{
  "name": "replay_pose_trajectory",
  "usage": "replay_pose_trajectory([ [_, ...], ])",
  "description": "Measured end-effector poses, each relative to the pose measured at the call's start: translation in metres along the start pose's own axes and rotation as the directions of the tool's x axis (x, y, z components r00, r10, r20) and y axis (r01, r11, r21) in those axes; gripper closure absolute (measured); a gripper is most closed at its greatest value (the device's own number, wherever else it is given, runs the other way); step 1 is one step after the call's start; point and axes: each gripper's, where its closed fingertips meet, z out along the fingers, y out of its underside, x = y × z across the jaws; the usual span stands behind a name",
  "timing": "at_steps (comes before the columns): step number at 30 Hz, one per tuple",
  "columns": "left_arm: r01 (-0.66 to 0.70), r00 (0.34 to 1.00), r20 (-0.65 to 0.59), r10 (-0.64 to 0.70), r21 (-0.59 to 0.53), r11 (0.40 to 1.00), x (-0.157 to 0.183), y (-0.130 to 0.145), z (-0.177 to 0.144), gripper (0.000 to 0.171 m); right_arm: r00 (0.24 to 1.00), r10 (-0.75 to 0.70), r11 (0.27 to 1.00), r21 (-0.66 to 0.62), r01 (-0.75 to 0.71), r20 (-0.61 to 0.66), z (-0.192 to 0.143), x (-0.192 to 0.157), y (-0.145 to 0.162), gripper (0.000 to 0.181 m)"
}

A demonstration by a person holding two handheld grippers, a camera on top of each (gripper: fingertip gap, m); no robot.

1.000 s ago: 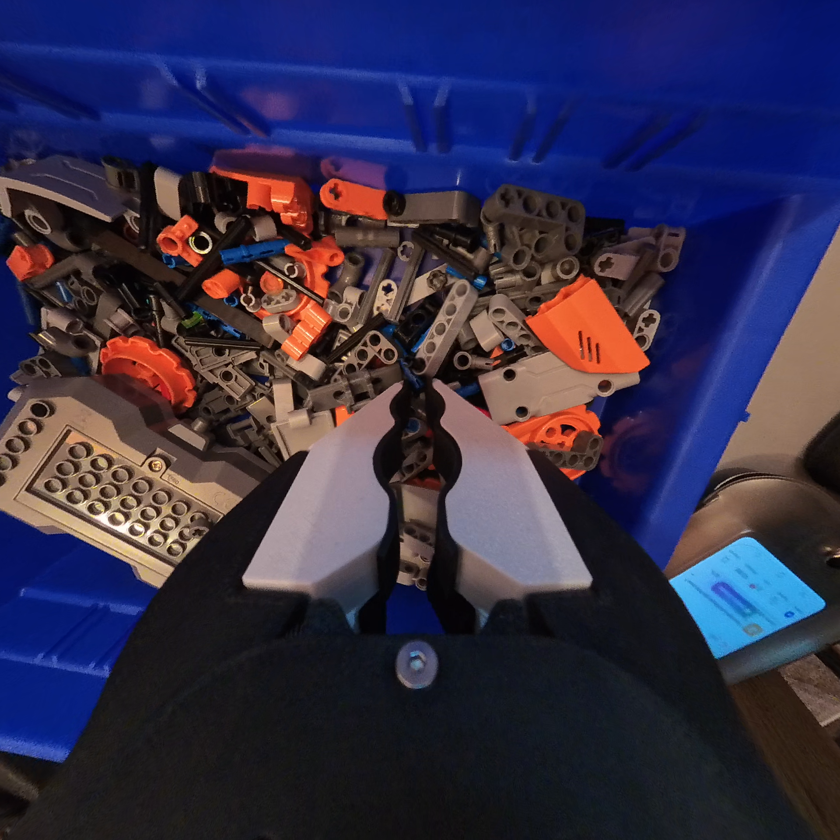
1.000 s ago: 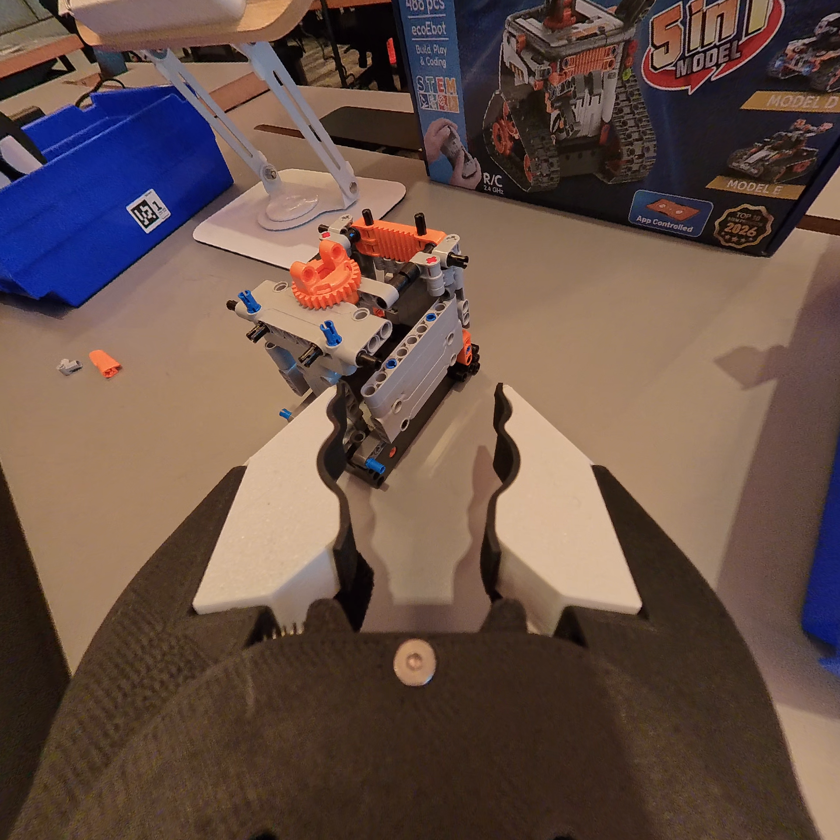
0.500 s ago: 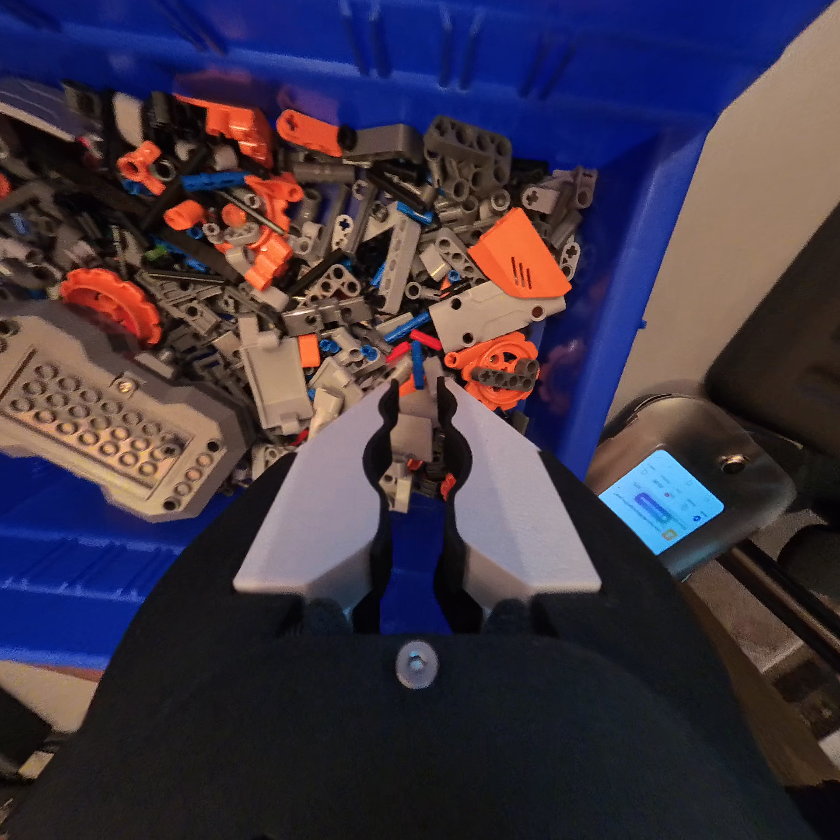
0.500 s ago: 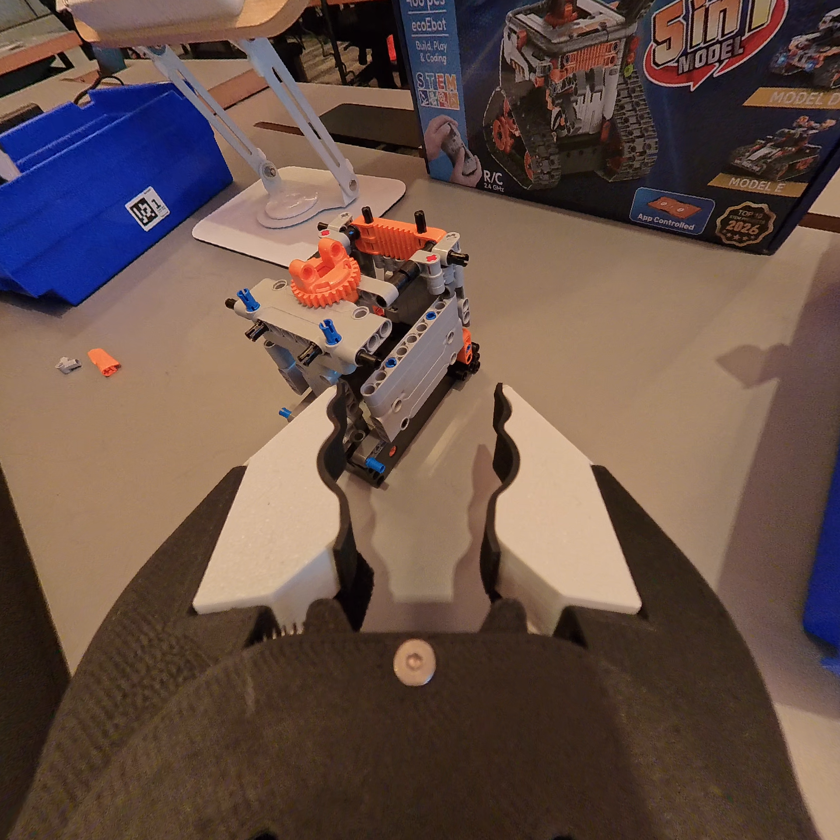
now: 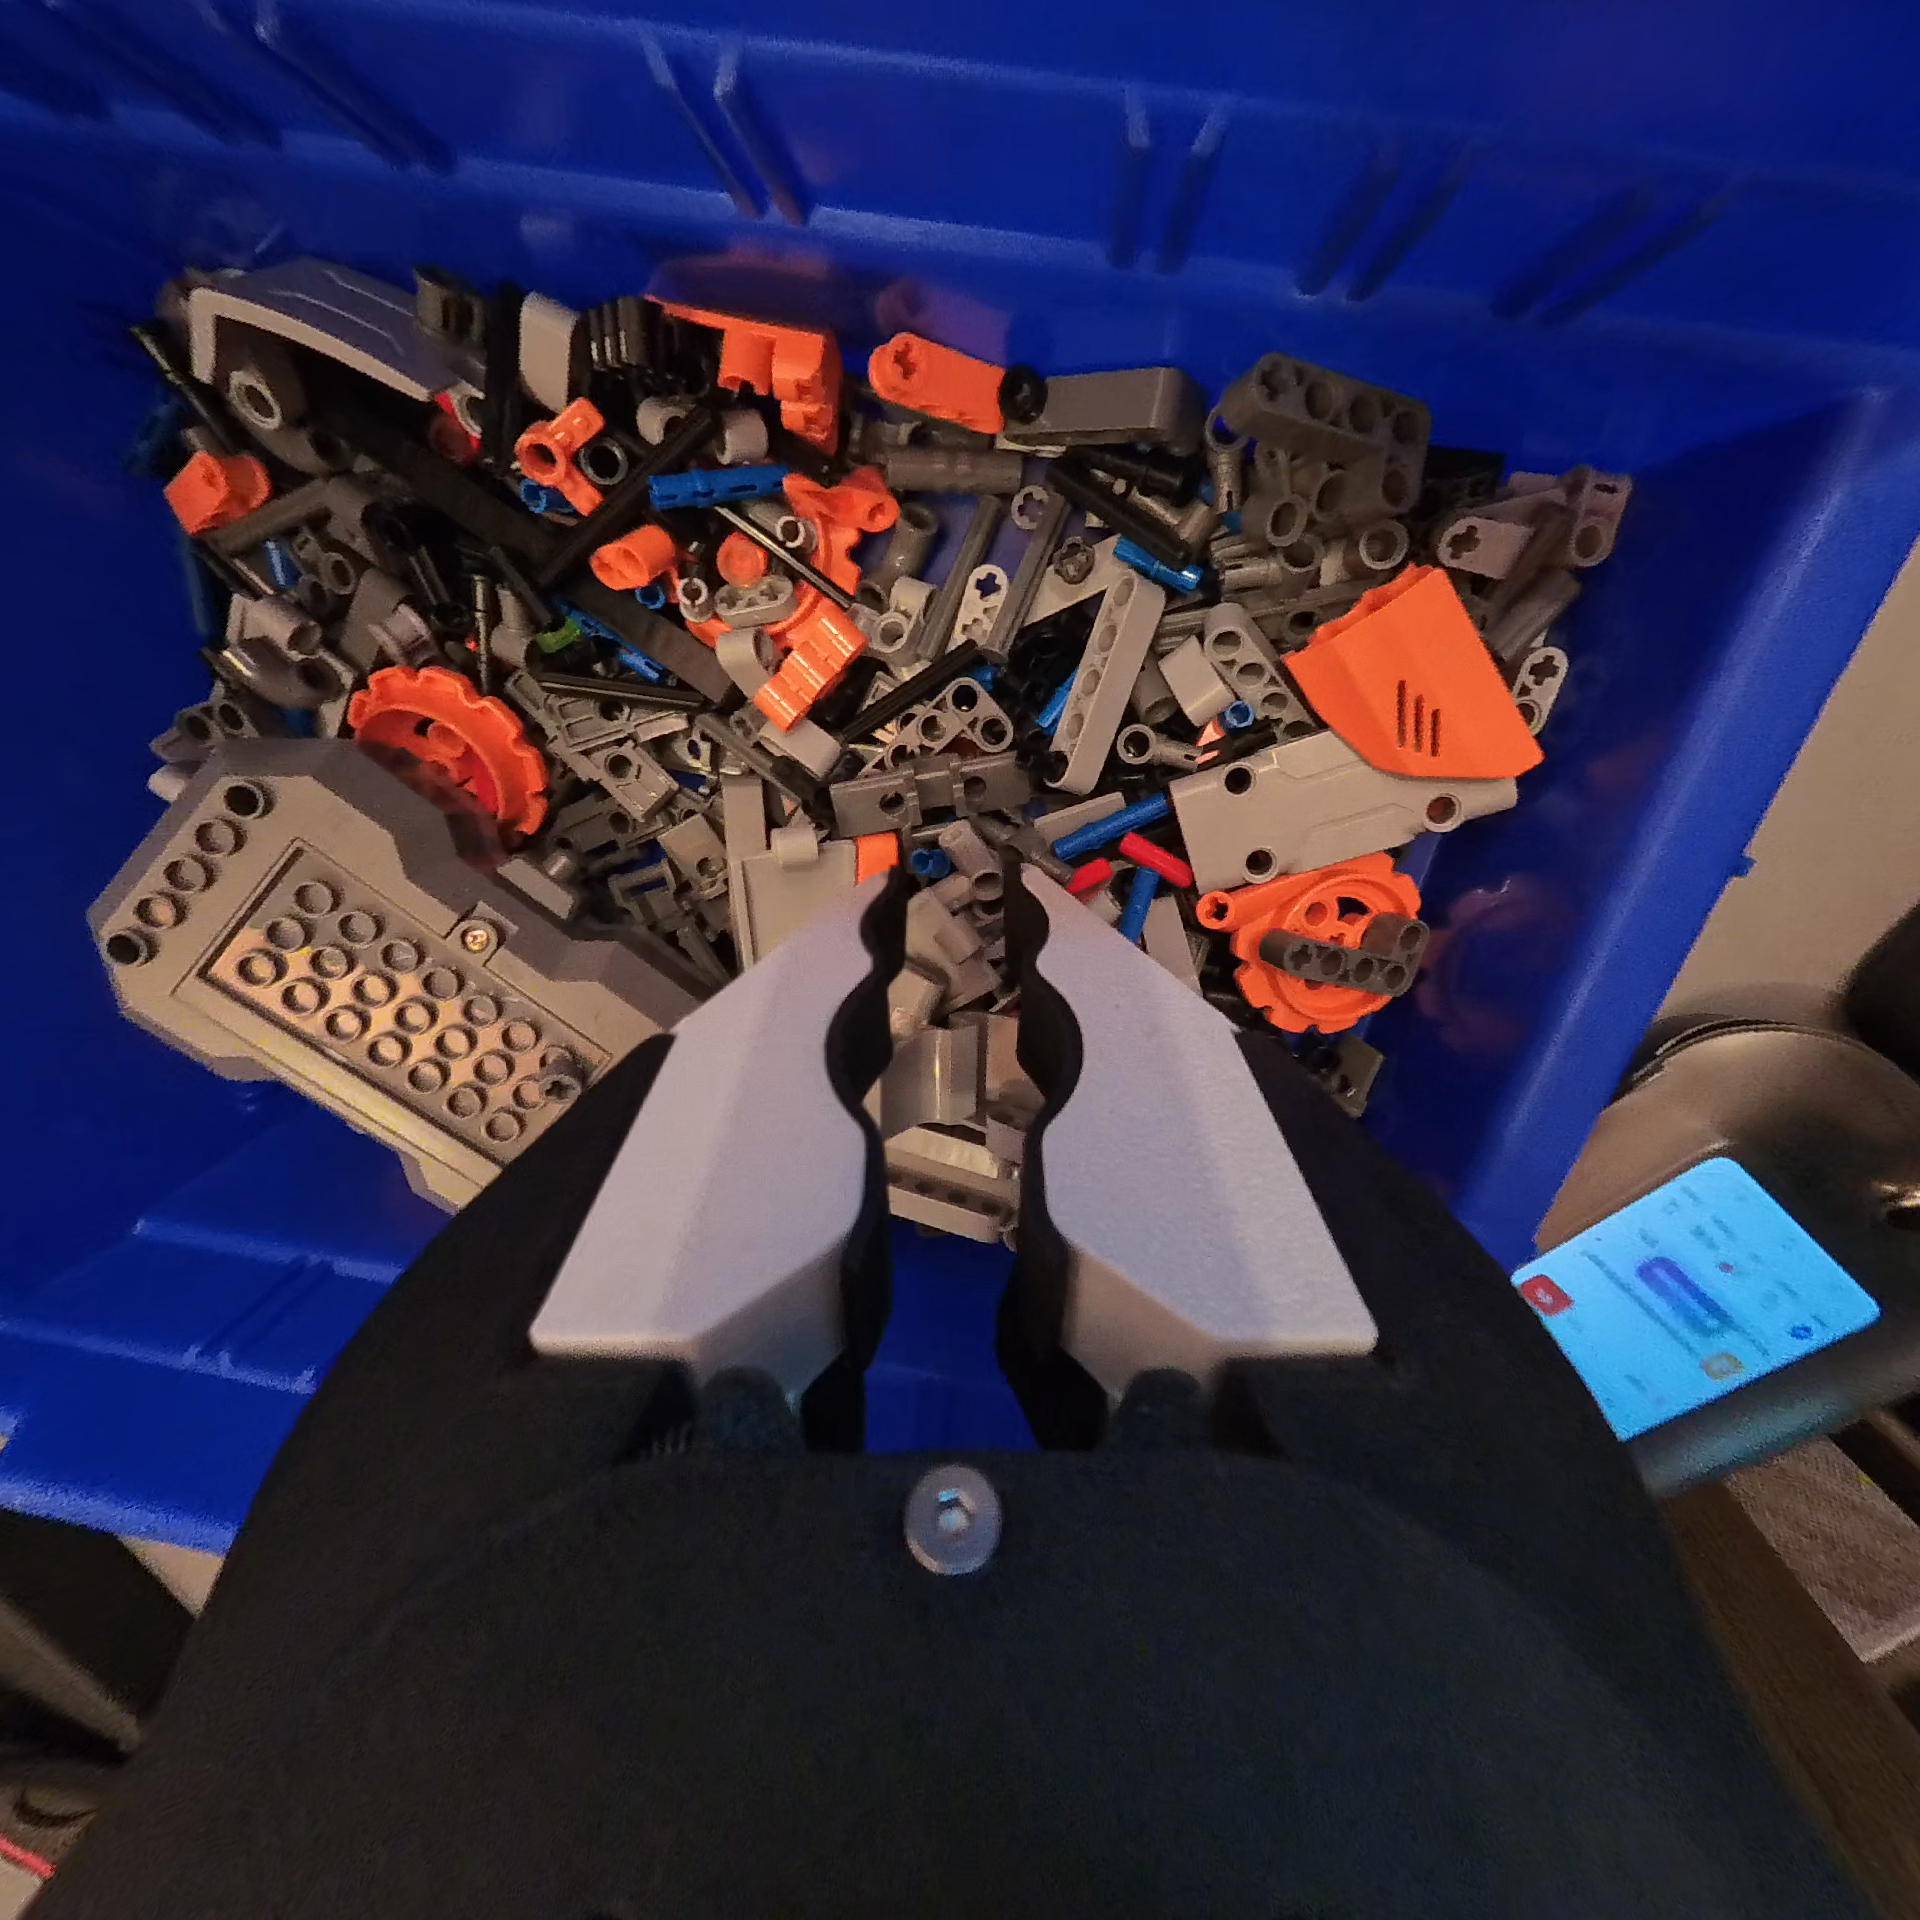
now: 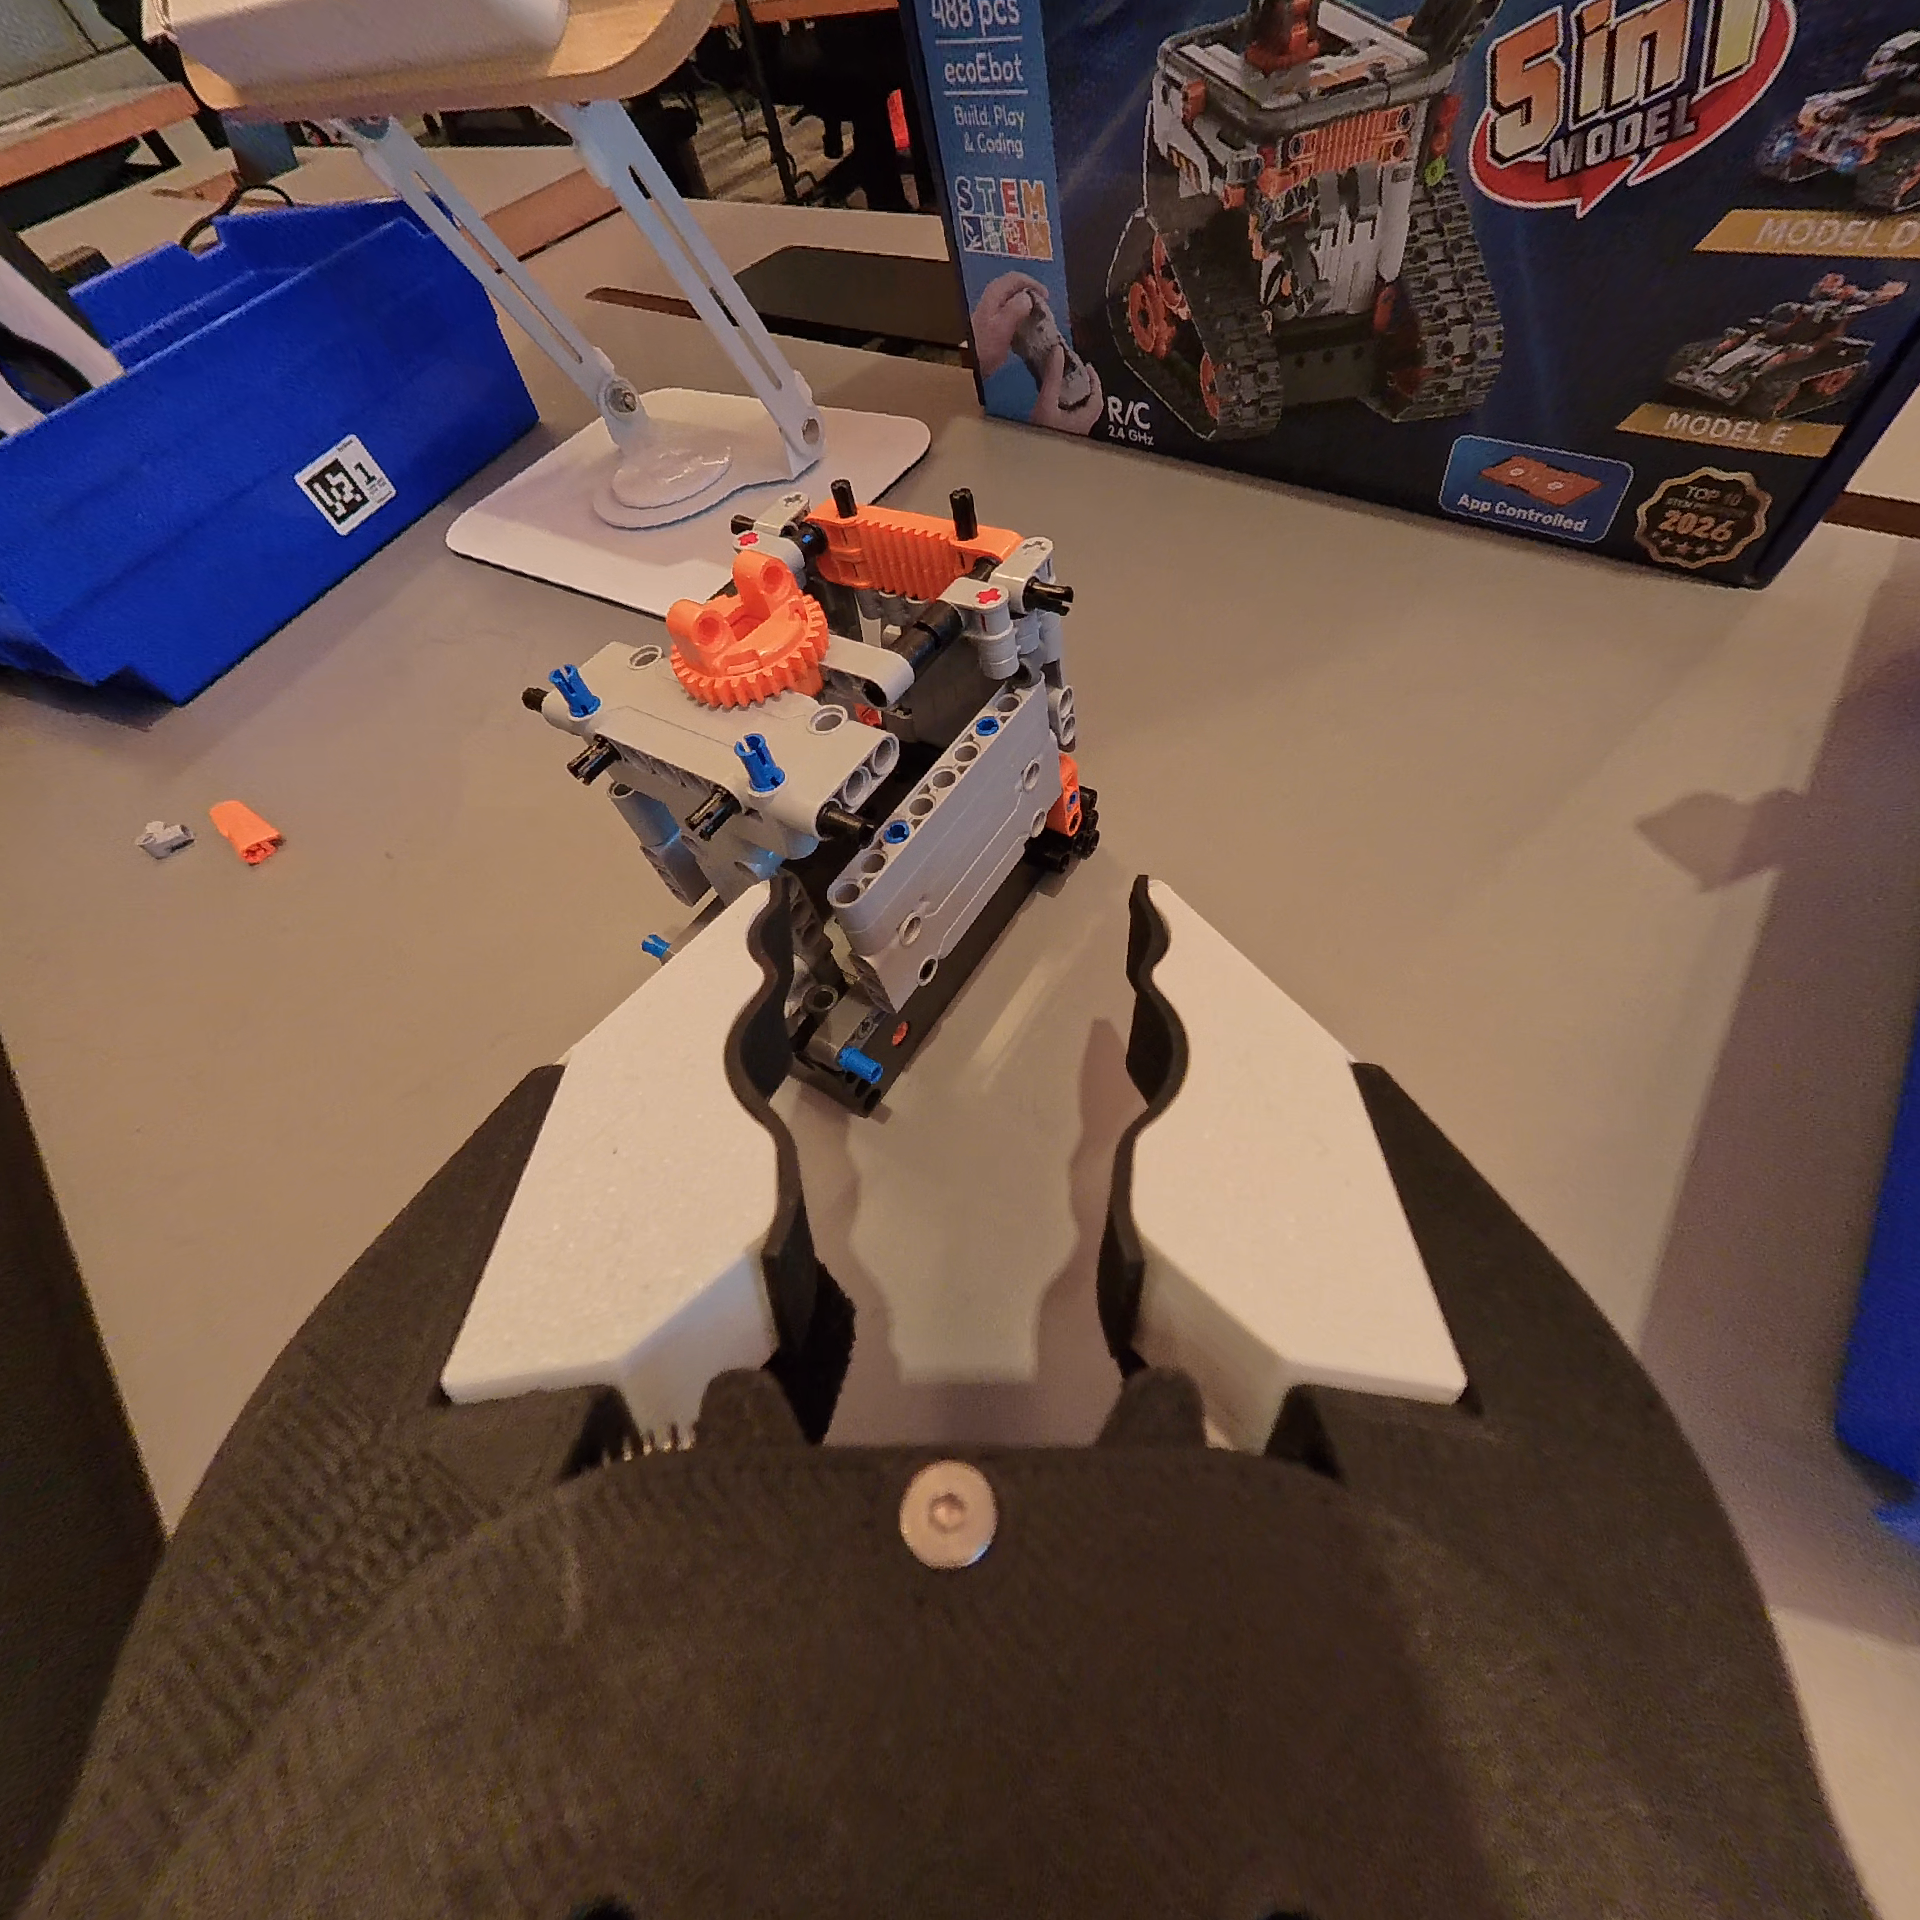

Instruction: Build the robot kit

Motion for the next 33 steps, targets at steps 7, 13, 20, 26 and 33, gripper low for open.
replay_pose_trajectory([
  [7, 0.003, 1.0, -0.025, -0.003, -0.012, 1.0, 0.005, 0.007, -0.001, 0.171, 1.0, 0.004, 1.0, -0.005, -0.004, 0.004, 0.001, 0.0, 0.001, 0.118],
  [13, 0.008, 1.0, 0.013, -0.007, -0.057, 0.998, 0.003, 0.02, -0.011, 0.169, 1.0, 0.006, 1.0, -0.007, -0.006, 0.002, 0.001, 0.001, 0.002, 0.118],
  [20, -0.043, 0.999, -0.031, 0.043, 0.008, 0.999, 0.019, 0.004, -0.014, 0.161, 1.0, 0.006, 1.0, -0.008, -0.006, -0.002, 0.001, 0.001, 0.002, 0.118],
  [26, -0.036, 0.999, -0.002, 0.036, -0.039, 0.999, 0.014, 0.01, -0.006, 0.157, 1.0, 0.006, 1.0, -0.007, -0.006, 0.0, 0.001, 0.001, 0.002, 0.118],
  [33, 0.002, 0.997, 0.072, 0.01, -0.158, 0.988, -0.003, 0.039, -0.01, 0.158, 1.0, 0.009, 1.0, -0.009, -0.009, 0.002, 0.001, 0.001, 0.002, 0.118],
])
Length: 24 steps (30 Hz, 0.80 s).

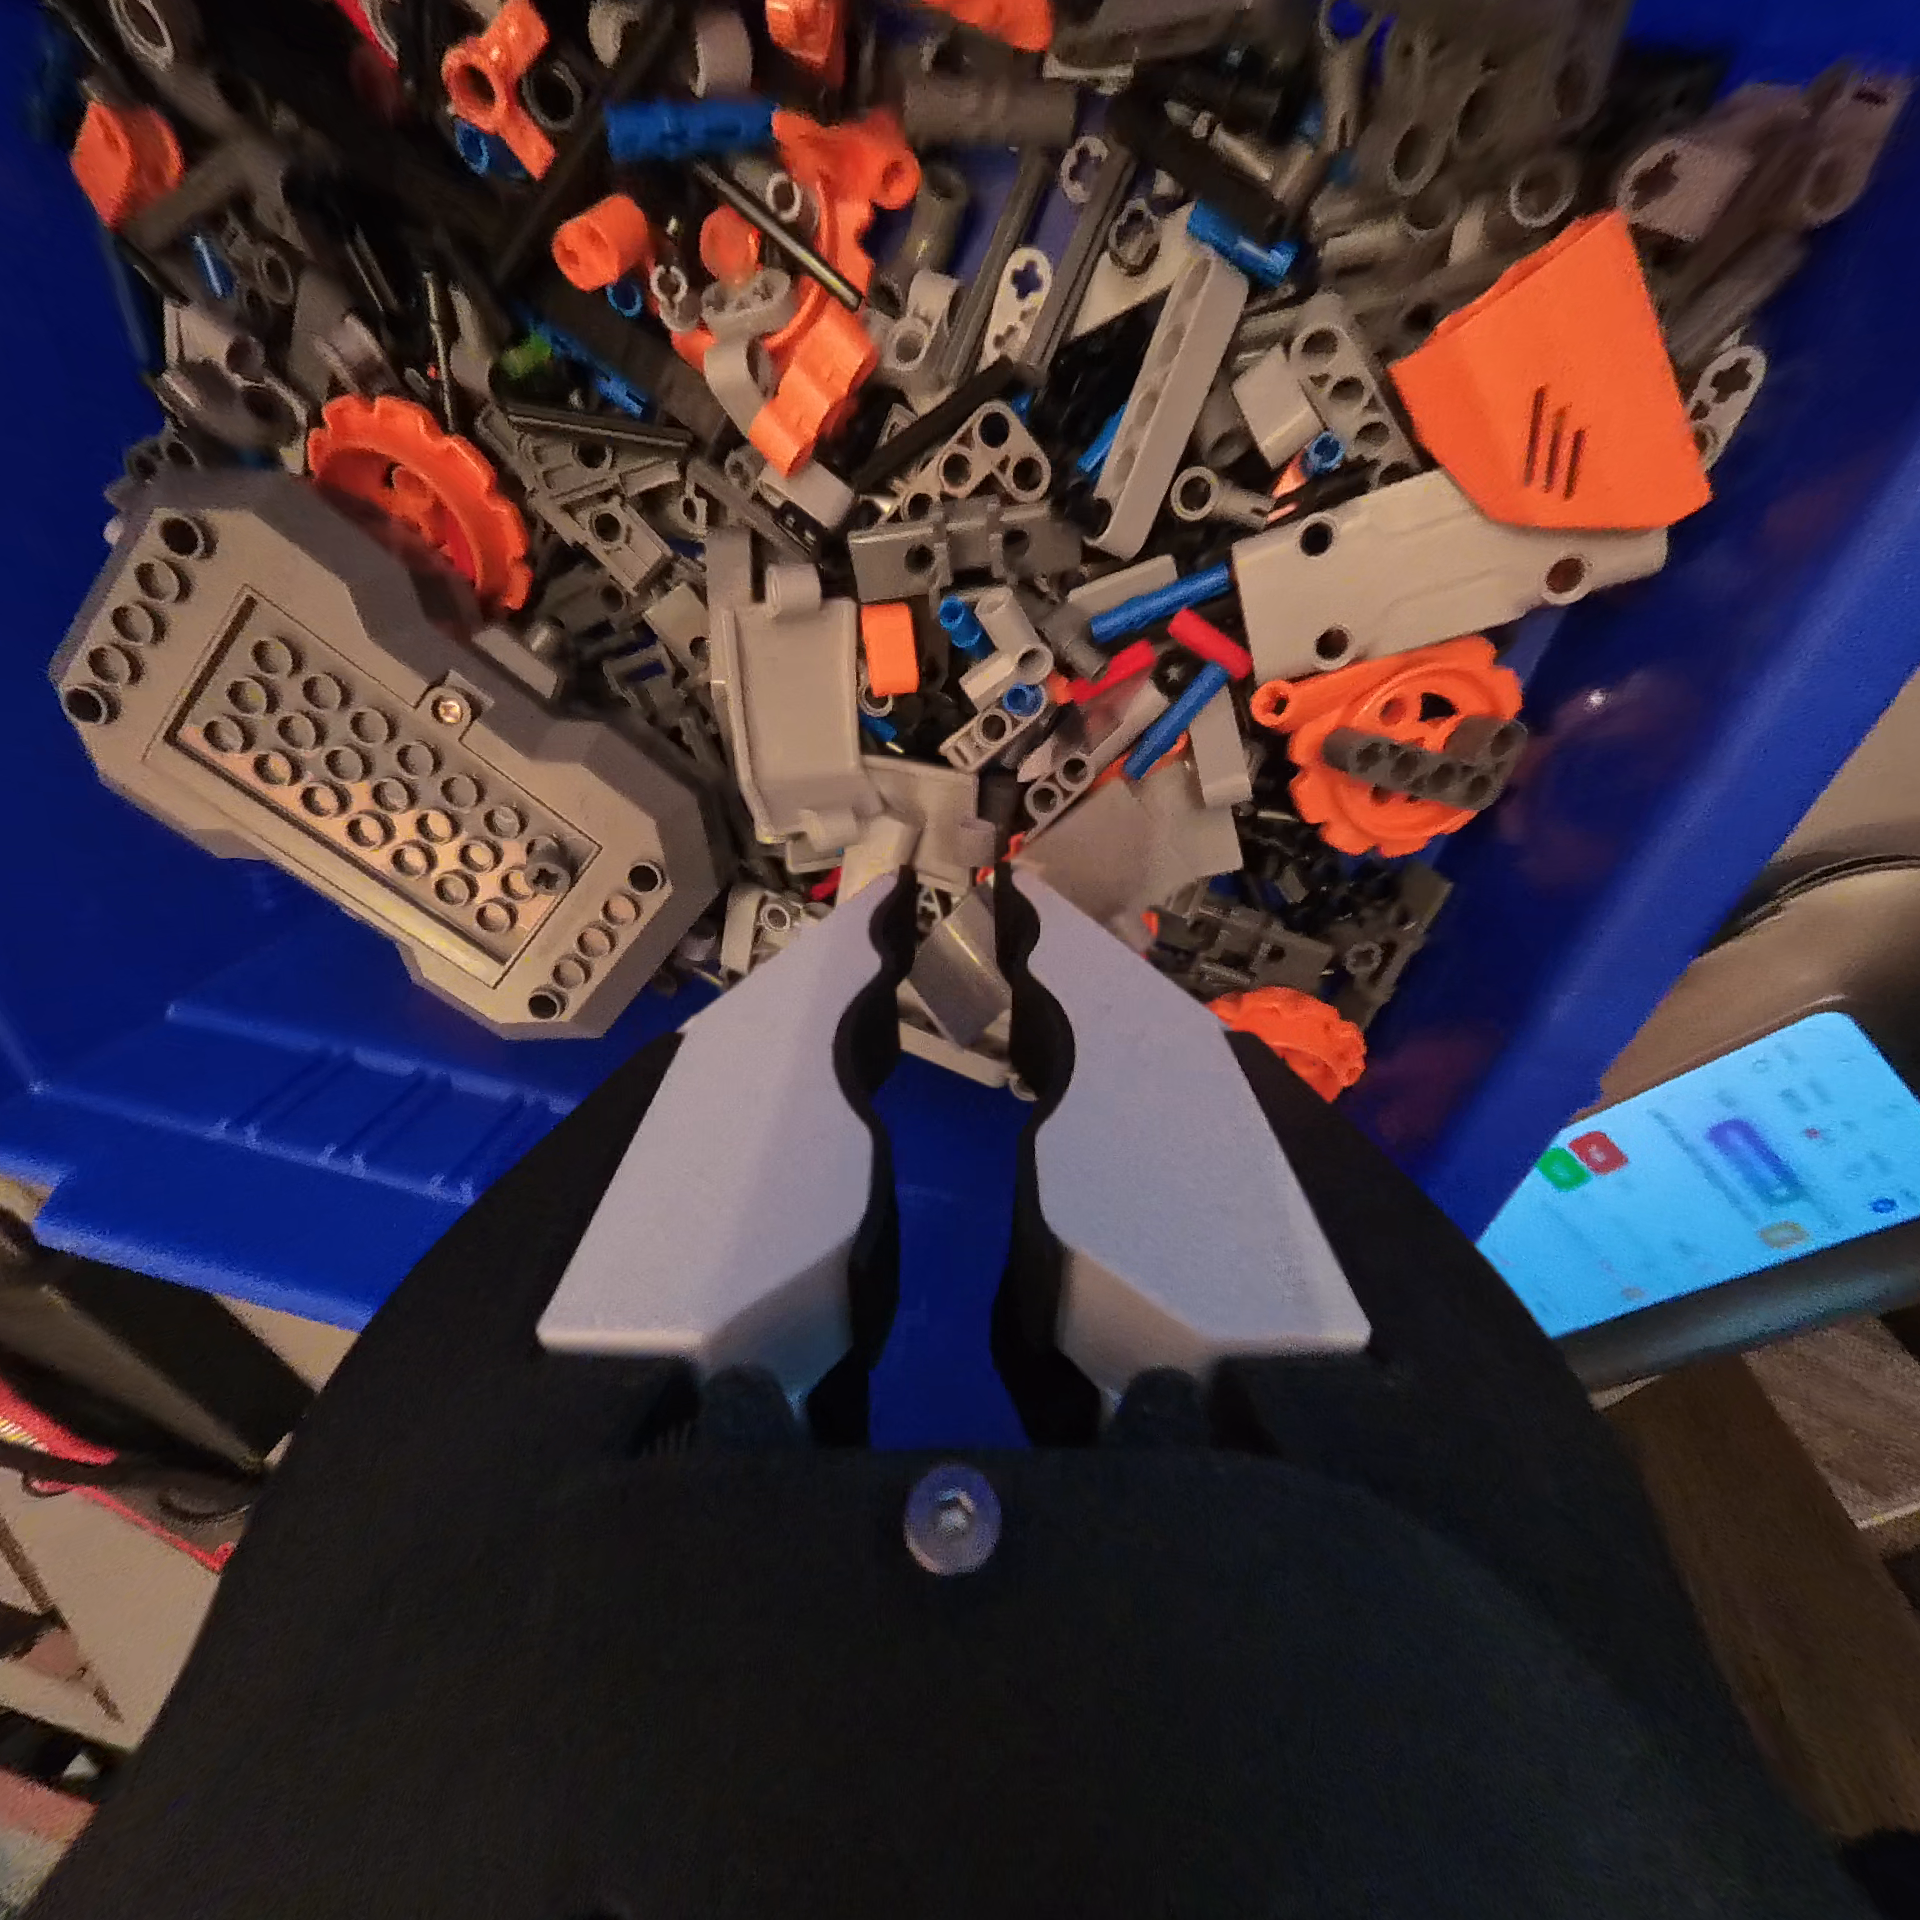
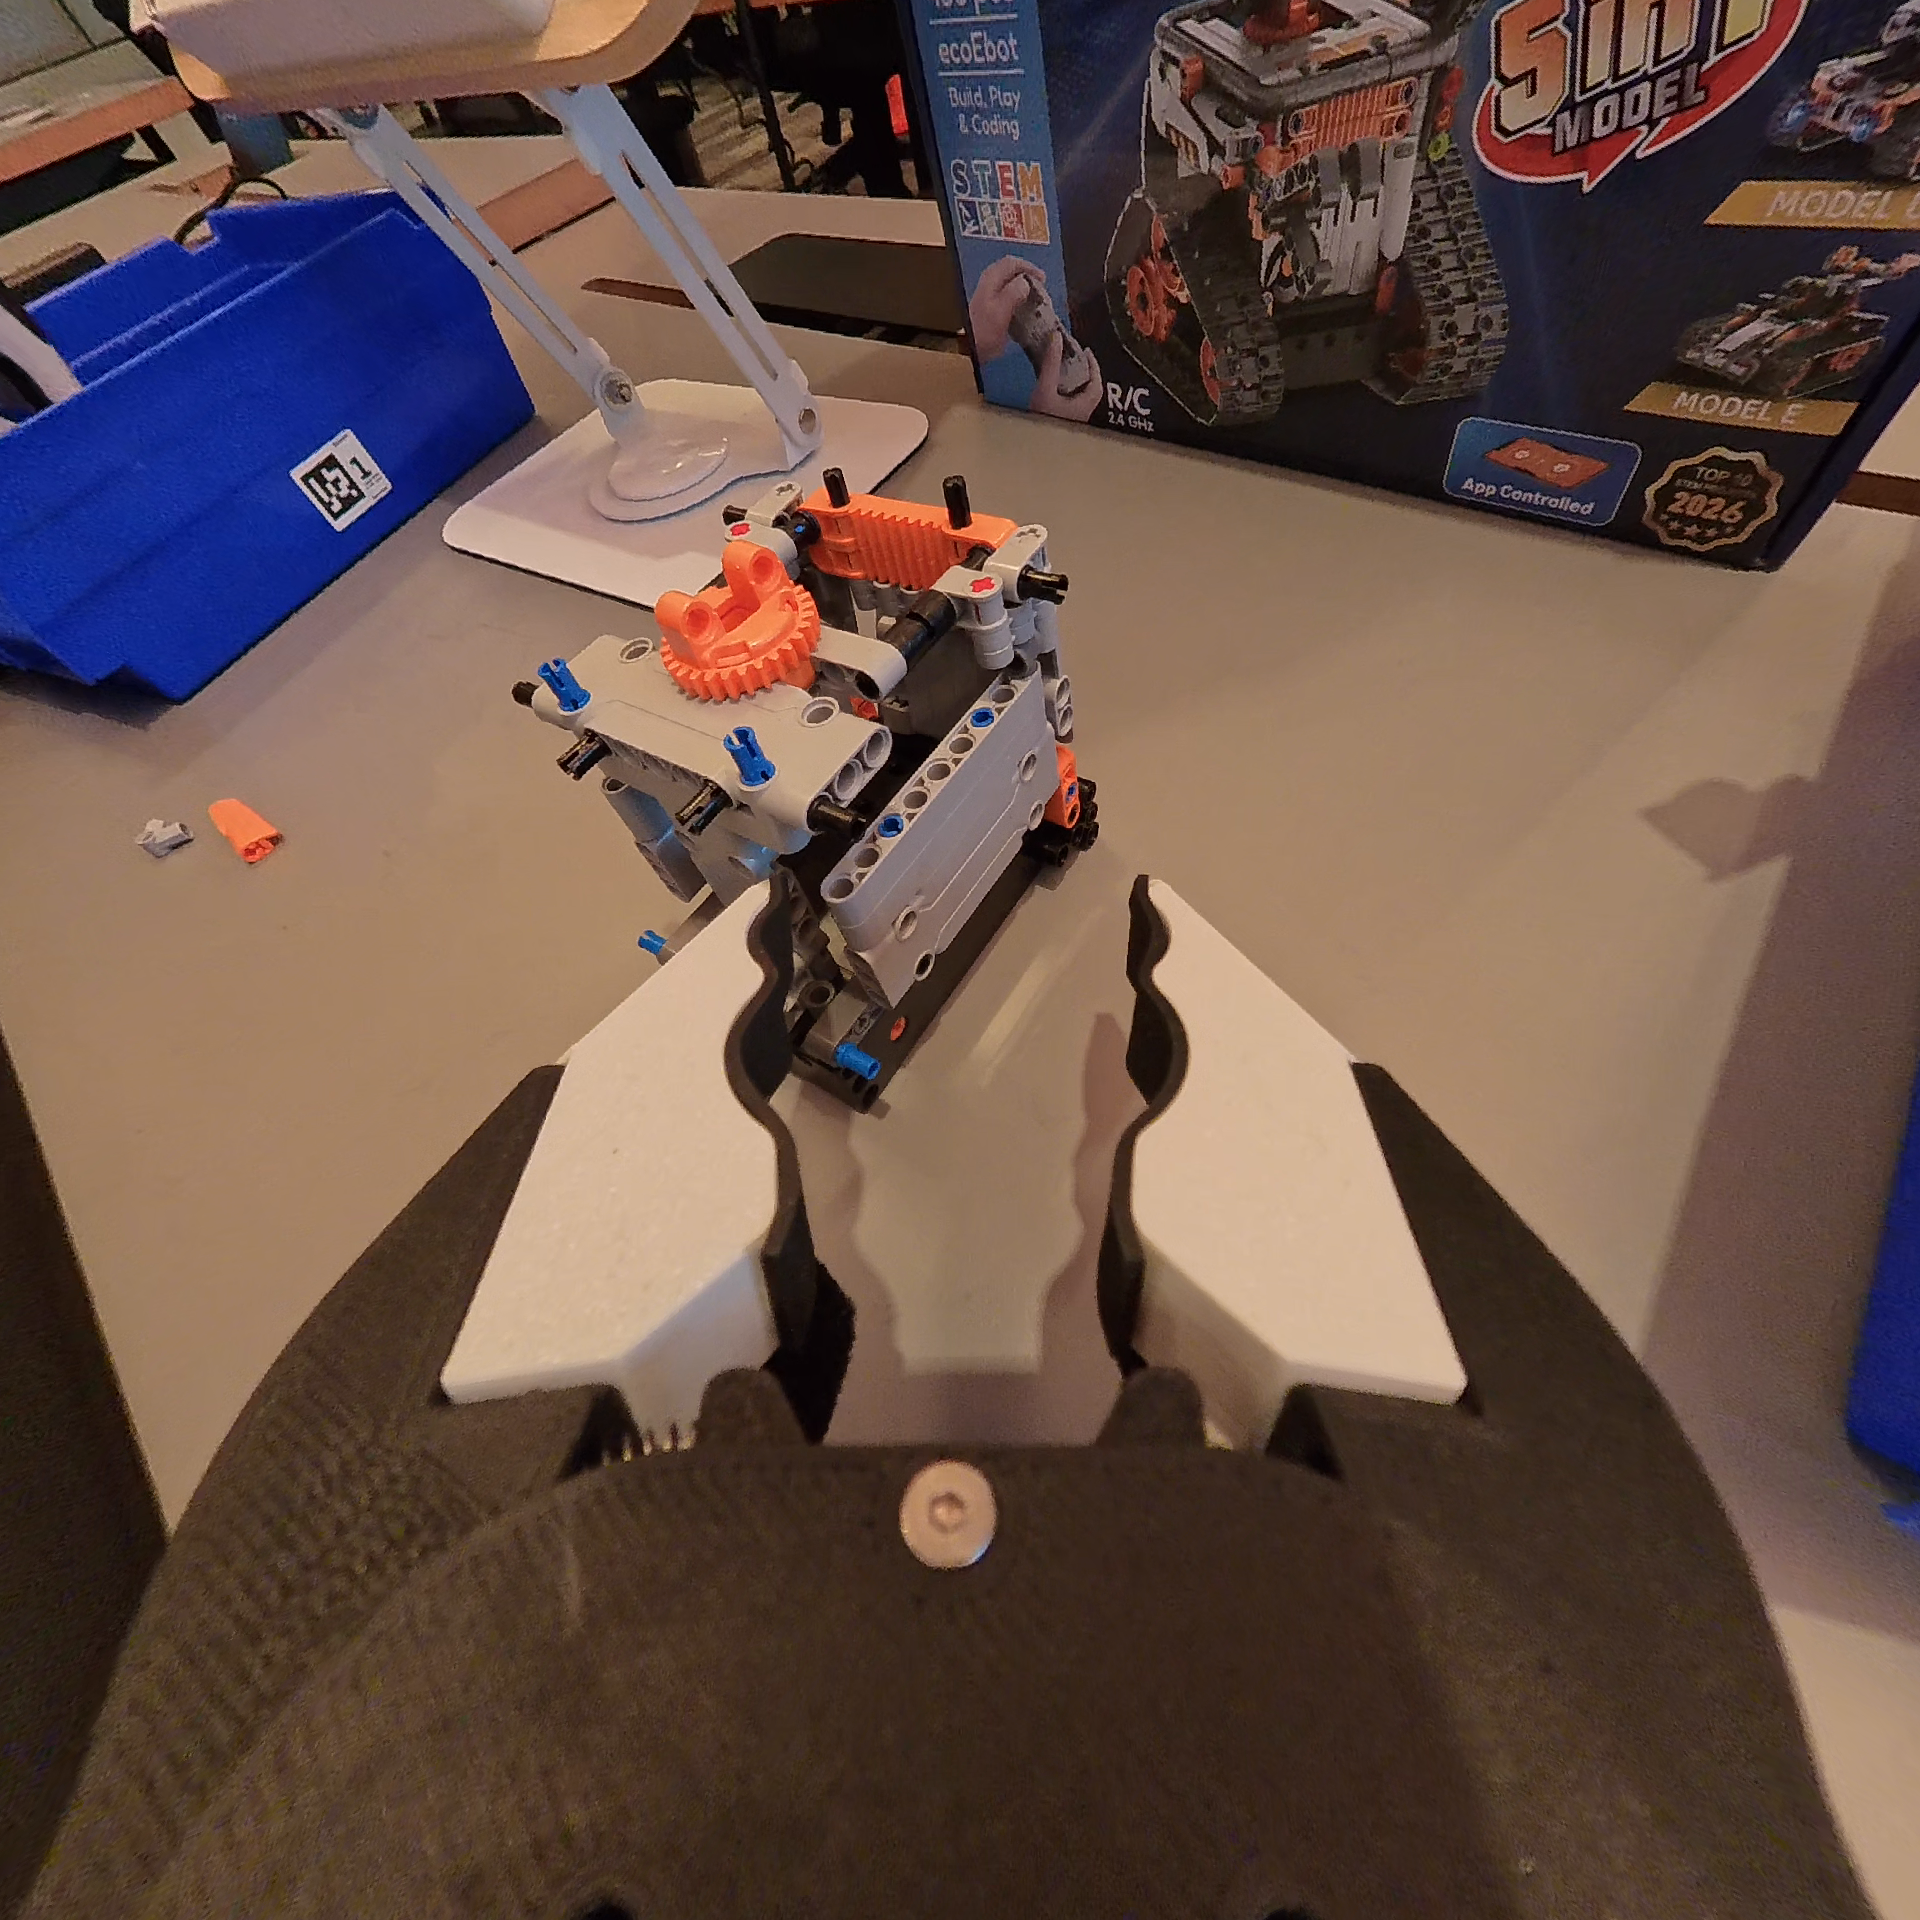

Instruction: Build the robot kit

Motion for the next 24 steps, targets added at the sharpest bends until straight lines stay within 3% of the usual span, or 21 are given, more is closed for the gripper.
replay_pose_trajectory([
  [7, -0.07, 0.991, -0.1, 0.085, 0.149, 0.986, 0.029, -0.025, -0.015, 0.157, 1.0, 0.001, 1.0, -0.001, -0.001, -0.001, 0.0, 0.0, 0.0, 0.118],
  [13, -0.12, 0.985, -0.114, 0.133, 0.113, 0.986, 0.039, -0.028, -0.003, 0.155, 1.0, 0.001, 1.0, 0.001, -0.001, -0.002, 0.0, 0.0, 0.0, 0.118],
  [18, -0.115, 0.982, -0.126, 0.142, 0.203, 0.973, 0.043, -0.046, -0.009, 0.157, 1.0, 0.002, 1.0, -0.001, -0.002, -0.001, 0.0, 0.001, 0.001, 0.118],
  [24, -0.137, 0.973, -0.151, 0.174, 0.225, 0.965, 0.054, -0.066, 0.0, 0.157, 1.0, 0.004, 1.0, -0.002, -0.004, -0.005, 0.0, 0.001, 0.001, 0.118],
])
